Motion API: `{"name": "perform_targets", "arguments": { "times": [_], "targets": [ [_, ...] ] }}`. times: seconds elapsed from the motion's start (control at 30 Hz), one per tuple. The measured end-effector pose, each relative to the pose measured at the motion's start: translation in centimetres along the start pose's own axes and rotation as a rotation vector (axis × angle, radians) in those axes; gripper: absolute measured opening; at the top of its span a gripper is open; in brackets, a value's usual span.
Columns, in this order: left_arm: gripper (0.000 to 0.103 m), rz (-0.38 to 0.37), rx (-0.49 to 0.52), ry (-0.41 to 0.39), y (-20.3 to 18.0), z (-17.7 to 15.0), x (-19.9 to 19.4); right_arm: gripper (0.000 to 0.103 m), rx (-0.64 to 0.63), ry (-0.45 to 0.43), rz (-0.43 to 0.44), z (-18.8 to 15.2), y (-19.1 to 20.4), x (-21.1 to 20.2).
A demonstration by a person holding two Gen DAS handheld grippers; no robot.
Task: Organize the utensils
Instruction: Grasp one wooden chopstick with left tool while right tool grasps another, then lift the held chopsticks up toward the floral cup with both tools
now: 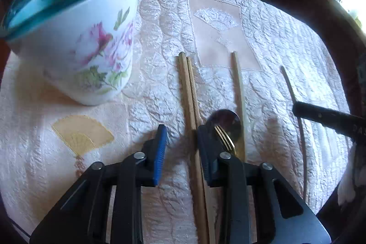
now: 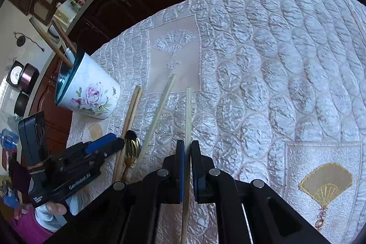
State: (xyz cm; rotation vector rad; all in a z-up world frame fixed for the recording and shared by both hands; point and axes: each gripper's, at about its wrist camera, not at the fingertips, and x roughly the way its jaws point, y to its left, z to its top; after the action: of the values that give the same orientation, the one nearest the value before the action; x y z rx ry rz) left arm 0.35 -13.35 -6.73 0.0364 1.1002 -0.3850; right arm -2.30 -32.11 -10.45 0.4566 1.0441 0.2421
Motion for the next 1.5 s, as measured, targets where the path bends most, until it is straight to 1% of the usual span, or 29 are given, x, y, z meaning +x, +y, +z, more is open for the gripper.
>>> {"name": "perform_targets", "arguments": {
  "times": [0.1,0.23,0.37,0.43,0.47,0.5,0.63,0.7,0.77,0.8,0.83,0.87,0.93,1.0,1.1,1.17,1.27,1.3,1.37,1.4,1.43,1.47,1.5],
  "targets": [
    [0.018,-0.004,-0.023,0.027,0.9,0.2,0.1,0.005,-0.006,0.004,0.009,-0.2,-0.2,0.2],
    [0.018,0.004,-0.002,0.032,1.0,0.2,0.2,0.005,0.006,0.011,0.016,0.1,0.2,1.2],
    [0.018,0.002,-0.012,0.030,1.0,0.5,0.5,0.005,0.028,0.021,0.010,0.6,0.4,2.4],
    [0.015,-0.006,-0.014,0.039,1.2,0.3,0.2,0.005,0.010,0.037,0.007,0.3,0.9,2.7],
    [0.009,-0.006,-0.009,0.043,1.3,0.1,0.0,0.005,-0.003,0.045,0.004,-0.1,1.0,2.7],
    [0.006,-0.006,-0.008,0.046,1.5,-0.2,-0.1,0.005,-0.004,0.047,0.007,-0.7,1.0,2.5],
    [0.005,-0.025,-0.017,0.062,2.5,-2.4,-1.6,0.005,-0.007,0.066,0.043,-2.4,1.3,1.4],
    [0.005,-0.032,-0.006,0.072,2.6,-3.6,-2.4,0.005,-0.029,0.088,0.041,-3.2,1.6,1.1],
    [0.005,-0.047,0.006,0.091,2.6,-4.8,-3.1,0.006,-0.049,0.096,0.020,-3.4,2.2,0.9],
    [0.005,-0.055,0.011,0.098,2.6,-5.3,-3.4,0.007,-0.055,0.088,-0.007,-3.2,2.3,0.8],
    [0.005,-0.056,0.016,0.100,2.6,-5.6,-3.7,0.013,-0.058,0.082,-0.022,-2.9,2.5,0.8],
    [0.005,-0.057,0.019,0.101,2.5,-5.7,-3.8,0.021,-0.062,0.079,-0.030,-2.5,2.7,0.9],
    [0.009,-0.055,0.028,0.097,2.6,-5.4,-4.0,0.027,-0.078,0.079,-0.043,-1.6,3.1,1.0],
    [0.021,-0.034,0.035,0.074,2.8,-4.5,-4.2,0.027,-0.111,0.093,-0.065,-0.8,3.7,1.6],
    [0.027,-0.039,0.037,0.050,2.6,-2.9,-3.8,0.027,-0.156,0.107,-0.123,-0.1,4.6,2.6],
    [0.028,-0.018,0.044,0.039,2.4,-1.9,-3.3,0.027,-0.181,0.121,-0.131,0.2,5.1,3.3],
    [0.028,0.018,0.080,0.049,1.9,-0.8,-2.0,0.026,-0.206,0.131,-0.138,0.6,5.7,4.4],
    [0.028,0.028,0.096,0.058,1.6,-0.5,-1.5,0.024,-0.212,0.128,-0.141,0.8,5.6,4.7],
    [0.028,0.054,0.126,0.070,1.1,-0.1,-0.5,0.012,-0.224,0.123,-0.154,1.0,5.7,4.8],
    [0.028,0.069,0.141,0.070,1.0,0.0,-0.2,0.010,-0.228,0.122,-0.154,1.1,6.0,5.0],
    [0.028,0.075,0.149,0.067,0.9,0.1,0.0,0.007,-0.227,0.114,-0.143,1.2,6.3,5.0],
    [0.021,0.076,0.149,0.063,1.0,0.2,-0.1,0.006,-0.231,0.104,-0.141,1.2,6.4,4.6],
    [0.008,0.069,0.148,0.064,1.0,0.3,-0.2,0.006,-0.241,0.094,-0.142,1.5,6.3,4.0]
  ]
}}
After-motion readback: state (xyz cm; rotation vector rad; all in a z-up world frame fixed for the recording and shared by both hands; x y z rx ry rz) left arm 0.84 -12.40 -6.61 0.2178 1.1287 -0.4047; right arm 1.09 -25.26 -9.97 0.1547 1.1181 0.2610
